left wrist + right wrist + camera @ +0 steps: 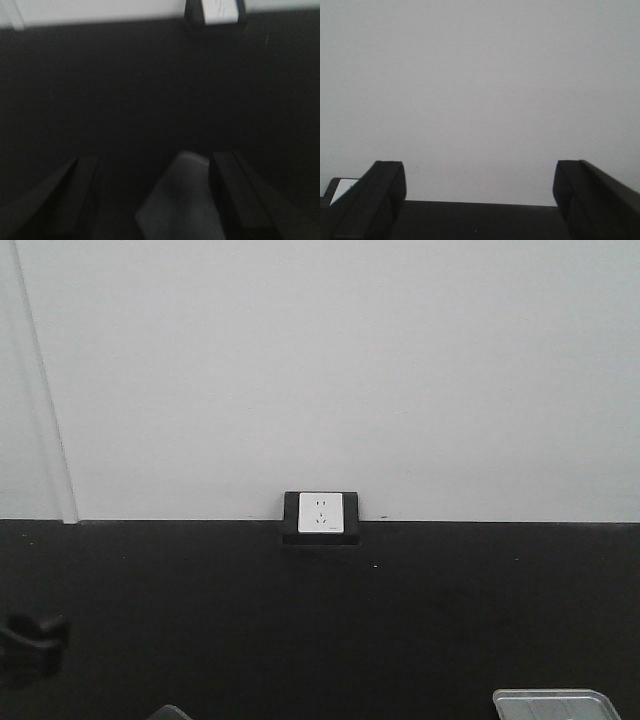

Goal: Wipe beaker with gray cloth and return to tray
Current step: 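Grasp the gray cloth with the left gripper and lift it, then grasp the clear glass beaker from the metal tray with the right gripper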

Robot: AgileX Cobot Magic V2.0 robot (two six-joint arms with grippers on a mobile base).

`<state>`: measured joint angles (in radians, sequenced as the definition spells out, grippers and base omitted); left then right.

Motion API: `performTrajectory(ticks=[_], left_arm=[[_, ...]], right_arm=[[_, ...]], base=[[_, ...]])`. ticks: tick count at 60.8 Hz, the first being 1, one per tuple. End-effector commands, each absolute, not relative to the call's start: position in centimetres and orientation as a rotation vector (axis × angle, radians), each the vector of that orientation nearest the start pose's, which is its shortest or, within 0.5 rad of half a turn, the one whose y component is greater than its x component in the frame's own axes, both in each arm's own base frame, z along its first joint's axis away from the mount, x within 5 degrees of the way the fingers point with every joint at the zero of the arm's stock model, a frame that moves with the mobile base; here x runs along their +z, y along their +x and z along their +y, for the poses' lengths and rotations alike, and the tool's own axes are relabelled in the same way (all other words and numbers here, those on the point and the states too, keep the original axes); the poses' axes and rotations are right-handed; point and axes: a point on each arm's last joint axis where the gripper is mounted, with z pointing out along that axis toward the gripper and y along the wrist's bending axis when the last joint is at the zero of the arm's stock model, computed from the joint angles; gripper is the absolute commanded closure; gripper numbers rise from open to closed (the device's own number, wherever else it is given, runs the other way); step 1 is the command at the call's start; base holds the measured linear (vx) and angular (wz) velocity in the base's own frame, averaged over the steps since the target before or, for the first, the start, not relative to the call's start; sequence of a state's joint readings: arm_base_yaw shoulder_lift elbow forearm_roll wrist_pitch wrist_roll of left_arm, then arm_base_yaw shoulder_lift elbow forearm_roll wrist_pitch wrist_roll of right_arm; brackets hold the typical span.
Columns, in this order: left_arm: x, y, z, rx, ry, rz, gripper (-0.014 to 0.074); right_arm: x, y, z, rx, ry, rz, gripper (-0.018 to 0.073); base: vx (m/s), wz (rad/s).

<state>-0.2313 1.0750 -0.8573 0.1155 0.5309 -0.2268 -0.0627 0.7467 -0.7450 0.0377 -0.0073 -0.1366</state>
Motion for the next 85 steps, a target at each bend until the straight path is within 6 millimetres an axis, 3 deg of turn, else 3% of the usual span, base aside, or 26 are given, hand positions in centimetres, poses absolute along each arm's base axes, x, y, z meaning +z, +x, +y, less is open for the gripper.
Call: performTrajectory(ticks=[1,11,16,40,46,51,58,62,71,81,85], left_arm=[[30.3,23.4,-5.8,-0.144,0.089,2.388,0.0054],[25.5,26.0,-8.8,-0.197,0.207,2.545,0.0071],[24.1,27.0,-9.8,-0.203,0.241,2.553,0.0076],[18.2,29.5,-10.6,-0.18,0.197,2.669,0.009],[17.3,29.8,-10.7,-0.167,0.211,2.68,0.0171],[17.1,29.7,-10.6,-0.155,0.221,2.695,0.0337],[18.1,29.3,-10.4,-0.142,0.241,2.688,0.0606],[19.5,28.9,-10.3,-0.15,0.238,2.662,0.0605],[25.9,27.3,-9.7,-0.203,0.218,2.477,0.0604],[32.7,24.4,-8.7,-0.266,0.195,2.231,0.0603],[34.2,23.5,-8.3,-0.278,0.19,2.178,0.0603]], right_arm=[[41.2,15.8,-1.1,-0.152,-0.029,1.375,-0.0024],[40.7,16.7,-1.1,-0.15,-0.029,1.408,0.0032],[40.5,17.0,-1.2,-0.15,-0.031,1.425,0.0037],[40.3,17.1,-1.2,-0.158,-0.038,1.441,0.0037],[40.3,17.1,-1.2,-0.158,-0.038,1.446,0.0037],[40.1,17.1,-1.2,-0.157,-0.039,1.457,0.0037],[39.8,17.1,-1.2,-0.154,-0.041,1.5,0.0037],[39.3,17.2,-1.2,-0.15,-0.044,1.546,0.0037],[38.7,17.3,-1.1,-0.108,-0.015,1.688,0.0037],[36.6,19.4,-1.4,-0.034,0.088,2.125,0.005],[35.4,21.2,-1.7,-0.048,0.119,2.287,0.0054]], base=[[0.0,0.0],[0.0,0.0],[0.0,0.0],[0.0,0.0],[0.0,0.0],[0.0,0.0],[0.0,0.0],[0.0,0.0],[0.0,0.0],[0.0,0.0],[0.0,0.0]])
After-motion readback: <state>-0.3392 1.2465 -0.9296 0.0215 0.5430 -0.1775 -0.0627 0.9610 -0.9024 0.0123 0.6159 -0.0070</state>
